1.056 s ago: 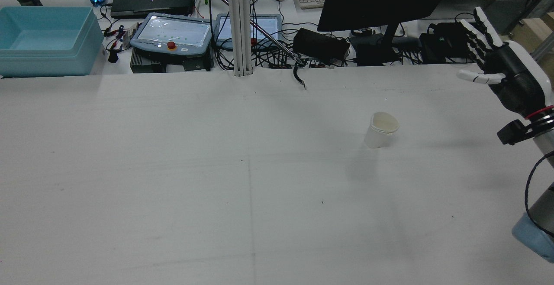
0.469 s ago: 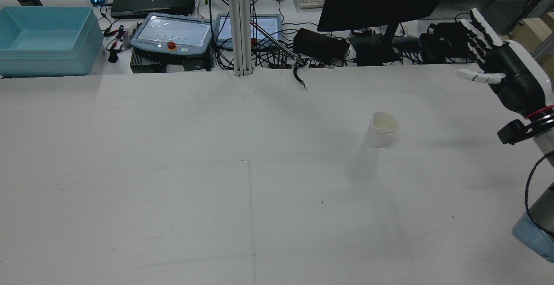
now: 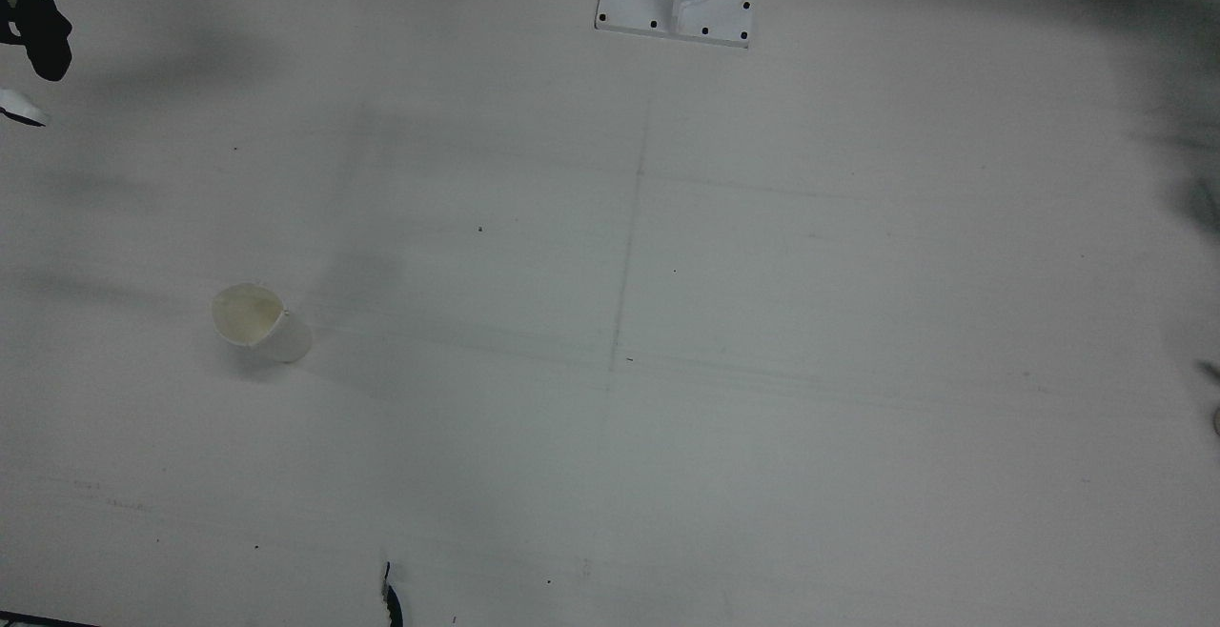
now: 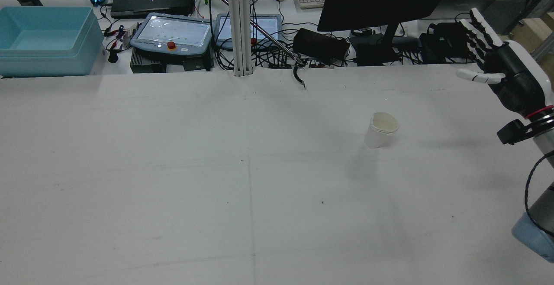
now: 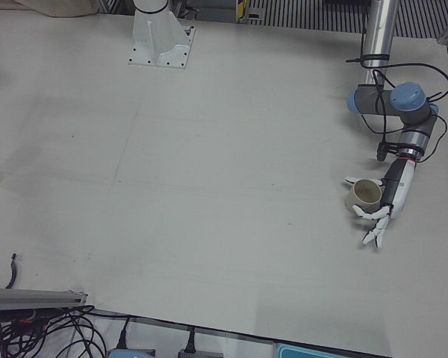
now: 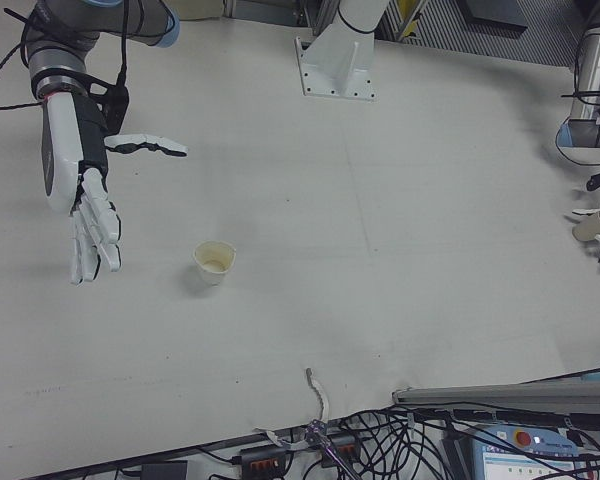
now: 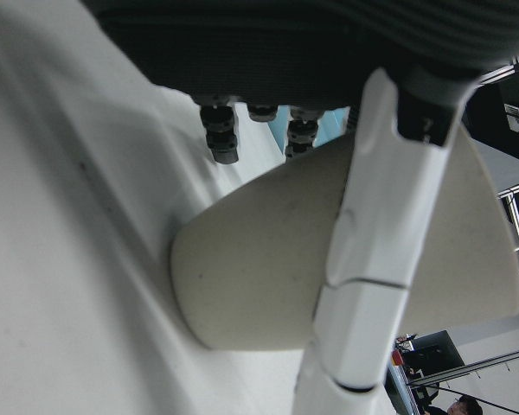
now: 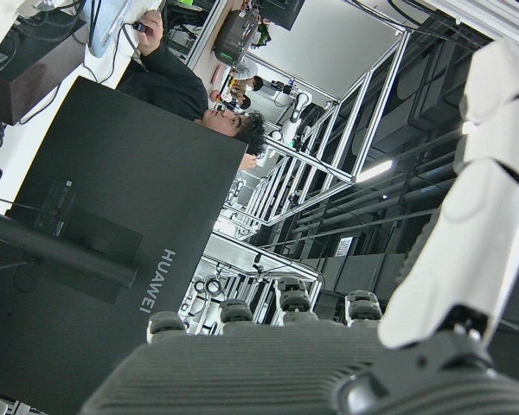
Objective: Pour water
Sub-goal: 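Reach the right hand forward to the white paper cup, then wrap the right hand's fingers around the white cup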
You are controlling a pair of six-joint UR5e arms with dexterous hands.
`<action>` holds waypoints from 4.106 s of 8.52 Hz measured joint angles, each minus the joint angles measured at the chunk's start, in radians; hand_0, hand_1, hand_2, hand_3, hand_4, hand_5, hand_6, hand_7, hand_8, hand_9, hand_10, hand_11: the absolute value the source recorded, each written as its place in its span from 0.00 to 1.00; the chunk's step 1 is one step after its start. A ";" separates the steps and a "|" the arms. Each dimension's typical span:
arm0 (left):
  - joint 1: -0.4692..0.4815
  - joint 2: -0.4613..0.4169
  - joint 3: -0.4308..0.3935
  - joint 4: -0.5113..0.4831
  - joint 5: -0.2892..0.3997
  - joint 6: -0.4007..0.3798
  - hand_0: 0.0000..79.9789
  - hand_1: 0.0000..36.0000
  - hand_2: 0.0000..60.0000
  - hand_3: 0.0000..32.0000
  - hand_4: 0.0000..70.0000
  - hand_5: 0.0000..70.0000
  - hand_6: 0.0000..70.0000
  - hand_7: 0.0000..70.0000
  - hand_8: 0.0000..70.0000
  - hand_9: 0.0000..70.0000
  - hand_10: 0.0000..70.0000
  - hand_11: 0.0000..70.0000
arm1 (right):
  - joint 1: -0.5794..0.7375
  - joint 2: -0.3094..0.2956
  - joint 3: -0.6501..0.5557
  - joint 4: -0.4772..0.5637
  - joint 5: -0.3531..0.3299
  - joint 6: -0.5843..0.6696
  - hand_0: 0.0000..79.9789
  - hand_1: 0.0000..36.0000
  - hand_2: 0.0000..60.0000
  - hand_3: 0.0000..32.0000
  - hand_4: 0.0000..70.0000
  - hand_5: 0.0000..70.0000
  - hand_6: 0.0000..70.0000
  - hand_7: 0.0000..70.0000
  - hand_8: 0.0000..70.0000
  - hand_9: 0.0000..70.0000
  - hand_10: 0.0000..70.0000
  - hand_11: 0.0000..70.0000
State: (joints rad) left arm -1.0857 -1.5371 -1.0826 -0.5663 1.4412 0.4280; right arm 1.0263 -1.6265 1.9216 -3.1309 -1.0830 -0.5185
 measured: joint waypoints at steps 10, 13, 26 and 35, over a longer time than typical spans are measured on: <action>-0.007 0.159 -0.217 0.081 -0.001 -0.141 1.00 1.00 1.00 0.00 0.91 1.00 0.19 0.25 0.06 0.03 0.16 0.29 | -0.012 0.021 -0.015 0.000 0.001 -0.003 0.55 0.33 0.29 0.52 0.02 0.06 0.15 0.10 0.05 0.03 0.00 0.00; -0.006 0.177 -0.271 0.094 0.045 -0.199 1.00 1.00 1.00 0.00 1.00 1.00 0.17 0.22 0.05 0.02 0.14 0.26 | -0.056 0.045 -0.057 0.000 0.002 -0.012 0.57 0.39 0.31 0.56 0.00 0.06 0.11 0.07 0.04 0.01 0.00 0.00; -0.011 0.241 -0.422 0.175 0.065 -0.230 1.00 1.00 1.00 0.00 0.95 1.00 0.15 0.20 0.05 0.02 0.15 0.27 | -0.305 0.181 -0.398 0.140 0.086 0.106 0.54 0.35 0.28 0.67 0.00 0.07 0.15 0.05 0.04 0.00 0.00 0.00; -0.015 0.294 -0.446 0.144 0.065 -0.232 1.00 1.00 1.00 0.00 0.96 1.00 0.15 0.20 0.04 0.02 0.15 0.27 | -0.317 0.189 -0.450 0.295 0.268 -0.073 0.62 0.60 0.33 0.26 0.00 0.07 0.00 0.00 0.04 0.02 0.00 0.00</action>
State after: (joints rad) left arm -1.1007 -1.2429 -1.5284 -0.4225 1.5064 0.1964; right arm 0.7094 -1.4379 1.4718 -2.8362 -0.8155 -0.5919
